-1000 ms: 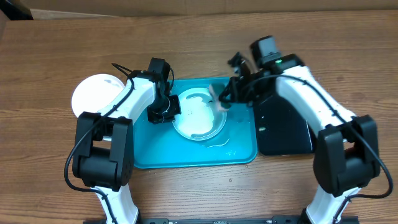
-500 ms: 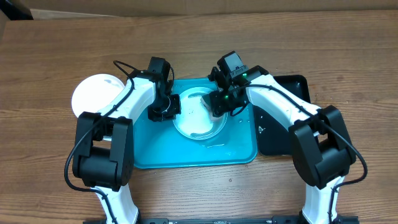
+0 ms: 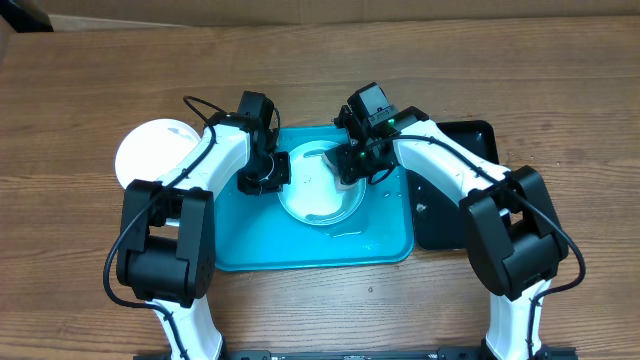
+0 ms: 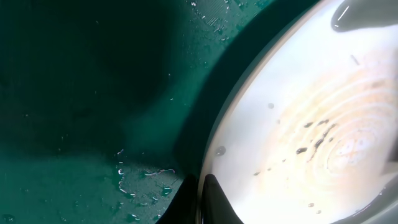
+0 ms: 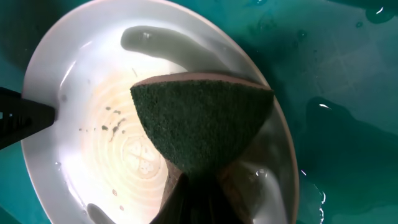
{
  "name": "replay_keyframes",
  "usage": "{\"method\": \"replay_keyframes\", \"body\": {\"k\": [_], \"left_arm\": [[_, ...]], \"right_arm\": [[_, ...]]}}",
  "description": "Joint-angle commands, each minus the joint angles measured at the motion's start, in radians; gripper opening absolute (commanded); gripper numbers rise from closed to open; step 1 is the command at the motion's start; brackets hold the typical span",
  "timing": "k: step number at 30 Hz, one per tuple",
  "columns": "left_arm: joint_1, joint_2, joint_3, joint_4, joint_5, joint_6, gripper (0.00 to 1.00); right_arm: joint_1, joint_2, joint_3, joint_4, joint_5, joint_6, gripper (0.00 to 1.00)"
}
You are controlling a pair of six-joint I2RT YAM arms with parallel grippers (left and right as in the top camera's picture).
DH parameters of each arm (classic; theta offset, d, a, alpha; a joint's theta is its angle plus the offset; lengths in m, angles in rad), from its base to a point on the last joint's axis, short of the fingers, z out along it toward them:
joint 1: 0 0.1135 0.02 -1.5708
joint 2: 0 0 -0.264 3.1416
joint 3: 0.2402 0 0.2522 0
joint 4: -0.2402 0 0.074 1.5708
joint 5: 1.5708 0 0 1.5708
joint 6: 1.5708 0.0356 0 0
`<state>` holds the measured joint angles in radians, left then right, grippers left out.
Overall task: Clean dirty plates on tray and stack at the side
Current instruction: 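Scrub the light-blue plate's stains with the sponge in right gripper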
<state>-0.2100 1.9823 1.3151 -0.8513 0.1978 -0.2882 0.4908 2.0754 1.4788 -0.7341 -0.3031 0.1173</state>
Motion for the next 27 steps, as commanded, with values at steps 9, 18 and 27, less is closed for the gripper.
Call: {"method": "replay_keyframes", "body": {"k": [9,18,27], "left_arm": [[-0.008,0.009,-0.011,-0.001,-0.025,0.023,0.04],[-0.008,0.009,-0.011,-0.006,-0.025,0.023,0.04],[-0.007,0.009,-0.011,-0.016,-0.025,0.023,0.04]], "right_arm": [[-0.006,0.039,-0.008,-0.001,-0.162,0.014,0.04],[-0.018,0.038,-0.019,-0.084,-0.606,0.0,0.04],[-0.148,-0.01,0.135,-0.234,-0.751,-0.049,0.04]]}}
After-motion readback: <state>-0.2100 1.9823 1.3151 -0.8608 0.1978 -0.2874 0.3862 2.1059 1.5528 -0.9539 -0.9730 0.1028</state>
